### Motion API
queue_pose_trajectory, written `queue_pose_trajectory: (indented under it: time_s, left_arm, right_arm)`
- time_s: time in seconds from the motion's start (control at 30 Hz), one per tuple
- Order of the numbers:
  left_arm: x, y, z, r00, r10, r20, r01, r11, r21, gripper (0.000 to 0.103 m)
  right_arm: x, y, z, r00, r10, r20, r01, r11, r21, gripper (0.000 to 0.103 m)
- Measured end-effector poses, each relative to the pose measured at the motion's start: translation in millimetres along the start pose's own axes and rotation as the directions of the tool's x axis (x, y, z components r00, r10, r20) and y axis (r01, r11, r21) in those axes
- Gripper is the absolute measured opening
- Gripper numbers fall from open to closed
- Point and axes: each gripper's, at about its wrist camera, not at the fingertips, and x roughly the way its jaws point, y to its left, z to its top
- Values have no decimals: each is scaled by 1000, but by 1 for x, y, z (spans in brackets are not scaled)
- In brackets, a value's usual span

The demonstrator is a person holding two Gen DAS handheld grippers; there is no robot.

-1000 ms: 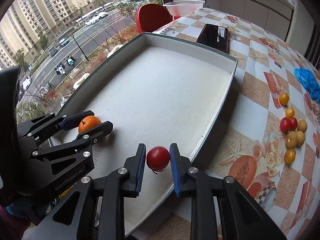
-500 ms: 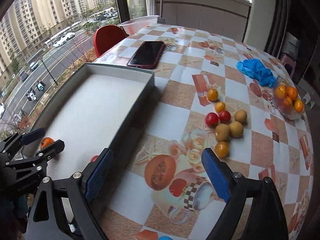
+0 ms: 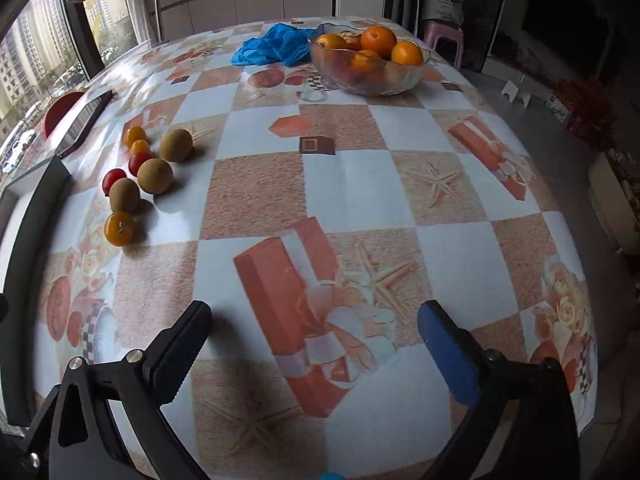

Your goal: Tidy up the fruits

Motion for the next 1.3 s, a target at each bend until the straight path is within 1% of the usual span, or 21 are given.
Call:
queue_pose_trajectory:
  time_s: [0.07,0.13,0.2,0.23,0.27,0.3,0.37,0.57,1.3]
  left_arm:
    - [18,-11,-2,999,23,-24,-23,1000,3,103]
    - [35,-10,-6,996,59,-62,-60,998,-11,103]
    - [44,-1,-9,994,71,-78,-74,996,-47,103]
    - [45,7,-9,996,60,-72,-66,994,-82,103]
    - [47,14,-9,995,67,-79,-75,991,-110,103]
    - [48,21,-9,994,69,-83,-80,988,-132,103]
    - [50,29,-5,991,102,-82,-112,986,-127,103]
    - [60,34,0,993,101,-63,-108,986,-130,103]
    - [58,33,-2,993,109,-55,-115,985,-131,103]
  right_arm:
    - [1,-8,0,1000,-5,23,5,1000,6,103]
    - [1,-10,0,999,3,41,-3,1000,-8,103]
    - [2,-9,0,997,9,72,-7,1000,-22,103]
    - [3,-9,-1,995,11,98,-9,1000,-25,103]
    - [3,-8,-3,993,12,119,-9,1000,-23,103]
    - [3,-8,-2,993,11,119,-9,1000,-21,103]
    - [4,-8,-1,993,8,121,-5,1000,-19,103]
    - [3,-8,-4,992,10,127,-7,1000,-19,103]
    - [2,-8,-5,992,11,127,-8,1000,-19,103]
